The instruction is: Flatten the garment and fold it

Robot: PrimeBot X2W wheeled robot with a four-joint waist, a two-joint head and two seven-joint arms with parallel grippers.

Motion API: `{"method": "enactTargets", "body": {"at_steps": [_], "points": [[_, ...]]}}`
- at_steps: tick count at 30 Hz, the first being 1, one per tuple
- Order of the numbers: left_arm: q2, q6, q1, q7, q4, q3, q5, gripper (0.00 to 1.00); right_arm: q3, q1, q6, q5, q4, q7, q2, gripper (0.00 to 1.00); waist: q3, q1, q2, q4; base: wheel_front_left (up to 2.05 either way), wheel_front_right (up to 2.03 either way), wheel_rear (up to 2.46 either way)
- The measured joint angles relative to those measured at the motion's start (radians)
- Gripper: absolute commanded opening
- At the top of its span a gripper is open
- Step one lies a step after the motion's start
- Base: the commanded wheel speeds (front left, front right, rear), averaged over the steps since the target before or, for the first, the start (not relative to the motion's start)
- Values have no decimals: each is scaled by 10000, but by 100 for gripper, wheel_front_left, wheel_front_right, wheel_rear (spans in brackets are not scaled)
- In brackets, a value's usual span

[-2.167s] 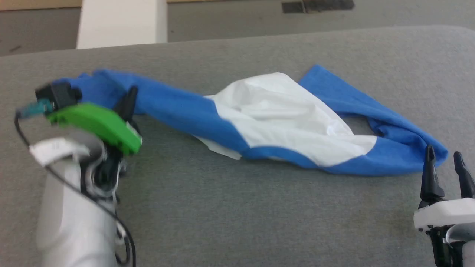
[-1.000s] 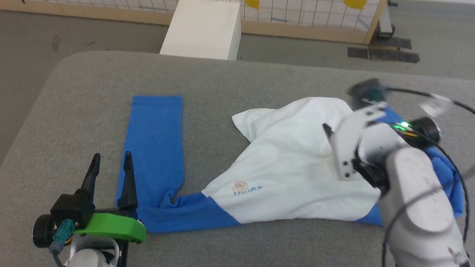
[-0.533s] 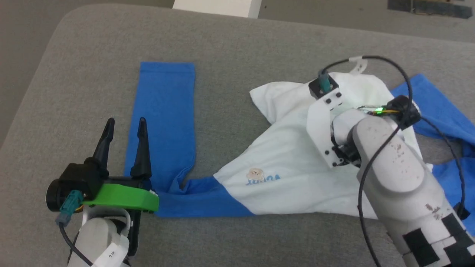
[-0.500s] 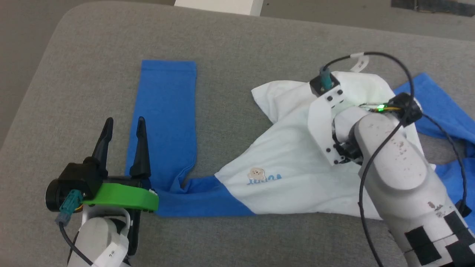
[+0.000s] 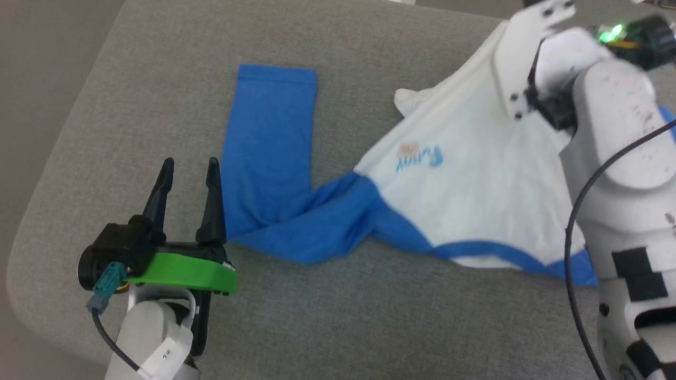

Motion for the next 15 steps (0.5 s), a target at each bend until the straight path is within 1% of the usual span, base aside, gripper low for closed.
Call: {"method": "enactTargets", "body": {"at_steps": [4, 6, 7, 9, 11, 15], "points": [[-71, -15, -27, 0, 25, 12, 6, 100, -853, -581, 0, -991, 454, -1204, 161, 0, 93, 0, 0, 227, 0, 0, 0], [-90, -19, -27, 0, 71, 17, 31, 100, -1260, -612, 0, -1427, 823, -1342, 213, 2, 104, 0, 0, 323, 0, 0, 0], [-98, -21, -27, 0, 92, 21, 38, 100, -1455, -606, 0, -1498, 1055, -1342, 232, 100, 93, 1, 0, 359, 0, 0, 0], [-111, -63, -24, 0, 128, 79, 84, 100, -1779, -580, 0, -1507, 1404, -1582, 257, 100, 12, 1, 0, 405, 0, 0, 0], [-123, -88, -9, 0, 157, 180, 109, 100, -1950, -599, 0, -1383, 1411, -2362, 276, 100, -116, 1, 0, 414, 0, 0, 0], [-130, -90, 107, 0, 169, 332, 316, 100, -1985, -598, 0, -487, 1356, -4038, 284, 100, -487, 0, 0, 343, 0, 0, 0]]}}
